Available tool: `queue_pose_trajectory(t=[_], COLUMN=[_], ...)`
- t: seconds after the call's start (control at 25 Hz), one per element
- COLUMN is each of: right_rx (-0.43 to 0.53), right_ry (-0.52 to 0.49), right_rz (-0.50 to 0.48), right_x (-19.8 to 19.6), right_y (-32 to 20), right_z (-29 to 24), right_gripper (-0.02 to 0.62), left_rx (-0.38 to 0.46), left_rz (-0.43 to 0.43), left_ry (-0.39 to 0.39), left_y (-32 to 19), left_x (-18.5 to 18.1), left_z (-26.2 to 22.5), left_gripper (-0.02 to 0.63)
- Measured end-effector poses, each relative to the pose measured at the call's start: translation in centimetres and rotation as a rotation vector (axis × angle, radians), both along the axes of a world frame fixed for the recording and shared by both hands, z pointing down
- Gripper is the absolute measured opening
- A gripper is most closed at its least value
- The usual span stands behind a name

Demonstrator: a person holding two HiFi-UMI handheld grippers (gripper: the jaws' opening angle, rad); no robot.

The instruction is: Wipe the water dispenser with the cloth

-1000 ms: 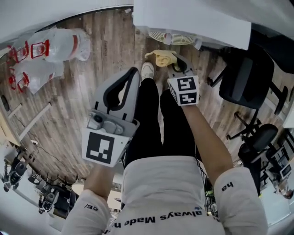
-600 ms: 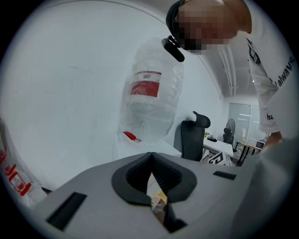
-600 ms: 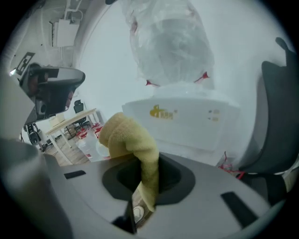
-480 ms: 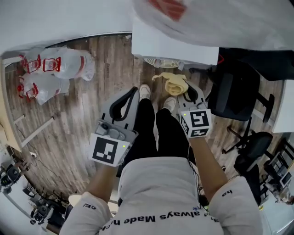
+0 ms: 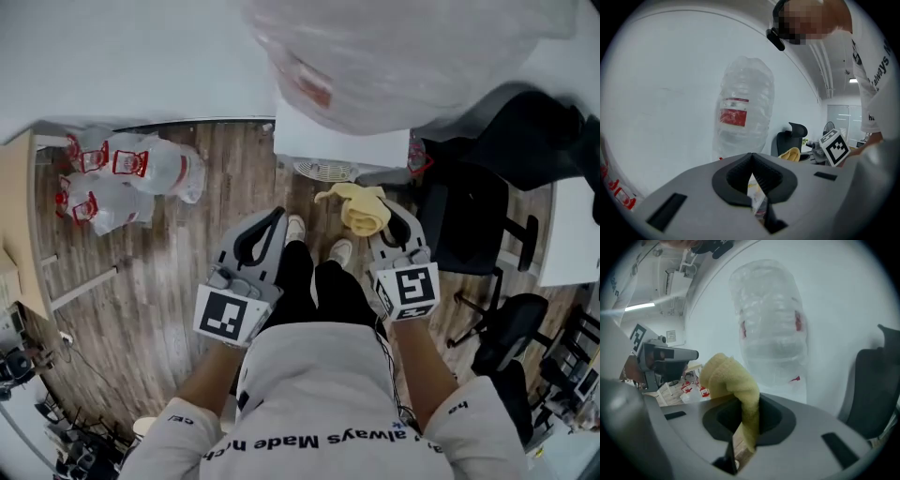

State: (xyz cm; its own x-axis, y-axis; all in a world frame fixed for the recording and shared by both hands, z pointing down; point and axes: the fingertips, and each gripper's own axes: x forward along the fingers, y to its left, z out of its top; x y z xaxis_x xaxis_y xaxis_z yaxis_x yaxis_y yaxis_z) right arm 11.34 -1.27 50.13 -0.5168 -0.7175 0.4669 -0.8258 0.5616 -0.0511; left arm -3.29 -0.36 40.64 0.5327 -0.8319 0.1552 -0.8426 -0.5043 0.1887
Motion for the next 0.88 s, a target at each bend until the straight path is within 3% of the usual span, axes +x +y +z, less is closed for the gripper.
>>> queue_pose_trajectory(t=[0.24, 0.88], right_rx=[0.068, 0.231], right_ry=[-0.012, -0.077], right_rz=[-0.008, -0.015], right_x=[0.6, 1.4], right_y=[1.1, 3.4], right_z=[-6.0, -19.8], right_gripper=[0.061, 0.061], left_rx=[0.033, 0.163], left_rz=[0.045, 0.007], left_ry=[-0.009, 0.041], left_y=[1.3, 2.7], left_x=[1.2, 1.1], left_z=[-3.5, -14.0], left_gripper=[0.020, 0.020])
